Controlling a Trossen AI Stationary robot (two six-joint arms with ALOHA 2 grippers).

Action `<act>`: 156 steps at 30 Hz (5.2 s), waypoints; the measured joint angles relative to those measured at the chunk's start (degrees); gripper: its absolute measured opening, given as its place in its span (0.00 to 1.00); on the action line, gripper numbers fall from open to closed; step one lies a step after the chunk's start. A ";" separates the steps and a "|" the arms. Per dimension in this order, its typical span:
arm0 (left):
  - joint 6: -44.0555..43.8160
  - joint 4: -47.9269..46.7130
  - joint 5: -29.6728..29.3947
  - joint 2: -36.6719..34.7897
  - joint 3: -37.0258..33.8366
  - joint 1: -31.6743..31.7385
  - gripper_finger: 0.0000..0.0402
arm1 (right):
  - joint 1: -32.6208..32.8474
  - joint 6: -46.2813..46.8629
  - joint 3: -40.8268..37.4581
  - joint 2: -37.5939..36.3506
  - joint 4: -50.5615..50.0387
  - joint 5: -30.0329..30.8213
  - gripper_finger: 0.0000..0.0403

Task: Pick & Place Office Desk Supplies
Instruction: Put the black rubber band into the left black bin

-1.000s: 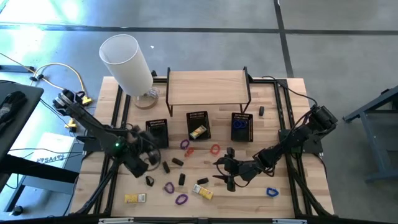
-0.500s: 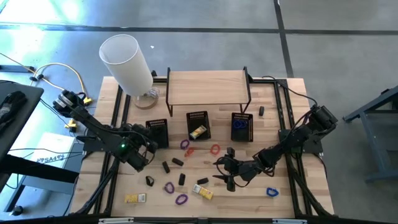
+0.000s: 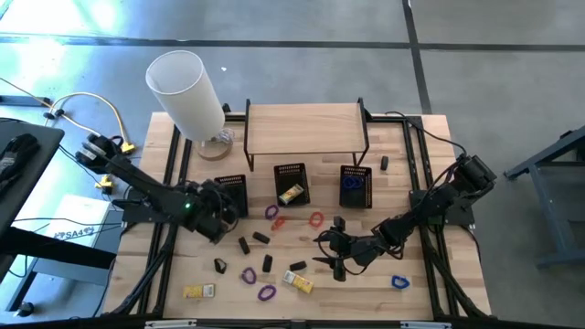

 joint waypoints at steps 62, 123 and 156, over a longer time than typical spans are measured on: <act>46.74 7.52 31.00 20.51 10.64 -24.28 0.37 | -0.02 1.31 0.00 0.00 -0.33 0.04 0.60; 45.20 11.44 0.09 2.32 13.66 -6.43 0.00 | -0.13 1.50 -0.03 0.00 -0.58 -0.02 0.60; 30.49 -5.49 17.29 10.99 12.02 11.91 0.14 | -0.11 1.50 -0.03 0.00 -1.76 -0.07 0.60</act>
